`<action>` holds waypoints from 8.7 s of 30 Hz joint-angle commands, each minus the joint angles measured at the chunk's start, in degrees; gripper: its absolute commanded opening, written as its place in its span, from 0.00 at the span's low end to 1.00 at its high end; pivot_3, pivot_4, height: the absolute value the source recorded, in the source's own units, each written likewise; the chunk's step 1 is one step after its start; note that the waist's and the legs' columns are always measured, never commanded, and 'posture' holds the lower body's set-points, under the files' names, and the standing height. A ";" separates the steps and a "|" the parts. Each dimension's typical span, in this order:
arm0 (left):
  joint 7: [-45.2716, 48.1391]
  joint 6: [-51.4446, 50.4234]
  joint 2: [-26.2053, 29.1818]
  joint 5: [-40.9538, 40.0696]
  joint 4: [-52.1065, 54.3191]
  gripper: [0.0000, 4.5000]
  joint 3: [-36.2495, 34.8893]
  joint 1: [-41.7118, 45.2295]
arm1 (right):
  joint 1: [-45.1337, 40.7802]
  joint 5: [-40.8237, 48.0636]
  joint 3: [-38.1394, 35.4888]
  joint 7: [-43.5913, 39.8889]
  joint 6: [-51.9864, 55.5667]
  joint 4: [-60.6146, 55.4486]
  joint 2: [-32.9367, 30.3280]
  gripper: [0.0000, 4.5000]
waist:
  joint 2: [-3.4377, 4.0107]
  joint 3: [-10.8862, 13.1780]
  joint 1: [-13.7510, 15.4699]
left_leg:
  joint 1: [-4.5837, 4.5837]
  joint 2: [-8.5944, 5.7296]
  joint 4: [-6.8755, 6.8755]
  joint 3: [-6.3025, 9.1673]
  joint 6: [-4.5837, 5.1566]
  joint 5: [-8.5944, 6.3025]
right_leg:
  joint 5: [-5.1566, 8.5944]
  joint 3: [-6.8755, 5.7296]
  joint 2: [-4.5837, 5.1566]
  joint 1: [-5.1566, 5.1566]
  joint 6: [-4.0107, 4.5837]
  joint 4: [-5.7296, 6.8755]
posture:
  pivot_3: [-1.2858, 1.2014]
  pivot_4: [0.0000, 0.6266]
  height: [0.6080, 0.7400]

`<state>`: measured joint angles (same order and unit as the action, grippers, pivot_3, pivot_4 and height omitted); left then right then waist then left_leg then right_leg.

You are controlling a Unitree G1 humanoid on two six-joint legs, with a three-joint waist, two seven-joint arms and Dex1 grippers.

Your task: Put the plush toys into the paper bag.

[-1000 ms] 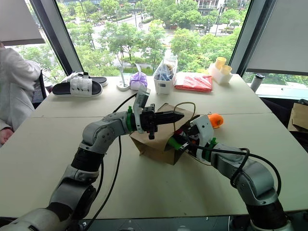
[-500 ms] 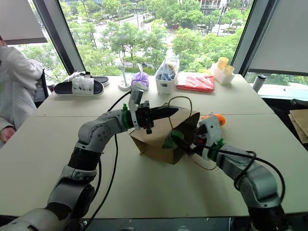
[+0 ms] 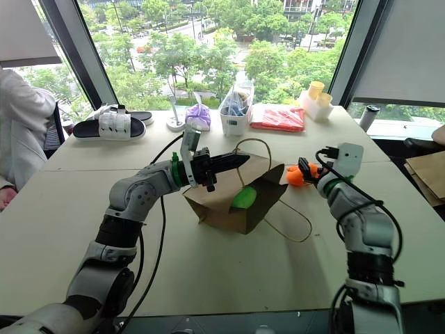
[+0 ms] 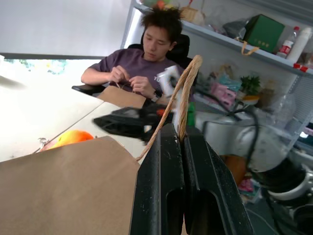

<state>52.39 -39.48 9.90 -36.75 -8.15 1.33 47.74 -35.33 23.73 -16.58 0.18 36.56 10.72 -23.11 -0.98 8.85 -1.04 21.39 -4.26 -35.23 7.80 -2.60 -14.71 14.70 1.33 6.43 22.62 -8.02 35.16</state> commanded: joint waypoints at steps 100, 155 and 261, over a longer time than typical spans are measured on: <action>-3.01 -1.31 -1.77 -6.95 -2.01 0.00 -6.27 4.26 | 31.36 25.52 -22.24 -17.73 26.11 -40.23 -3.78 0.99 | -0.05 0.01 1.32 | -0.02 -0.02 -0.09 -0.03 0.22 -0.14 | 0.03 -0.03 0.07 -0.15 -0.07 -0.12 | 0.52 0.24 1.00; -3.50 -1.52 -2.79 -6.71 -1.34 0.00 -5.93 3.42 | 39.41 52.64 -13.46 -5.95 9.61 -29.47 6.27 0.42 | -0.05 0.01 0.40 | -0.04 0.00 -0.07 0.02 0.22 -0.14 | 0.03 -0.04 0.01 -0.20 -0.06 -0.11 | 0.52 0.24 1.00; 5.99 13.09 12.07 9.62 16.04 0.01 13.21 -14.75 | 49.25 62.30 -4.06 -21.10 5.95 -47.81 -13.39 0.00 | -0.08 0.00 1.82 | 0.08 0.10 -0.01 -0.06 0.32 -0.20 | -0.03 -0.06 0.04 -0.37 0.08 -0.83 | 0.52 0.24 1.00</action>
<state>55.97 -29.33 21.99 -27.31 8.27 15.95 31.30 13.90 85.75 -19.17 -19.62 43.34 -36.13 -35.85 -1.06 8.85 0.79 21.46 -4.16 -35.25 7.72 -2.28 -14.91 14.68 1.26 6.48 22.24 -7.95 34.33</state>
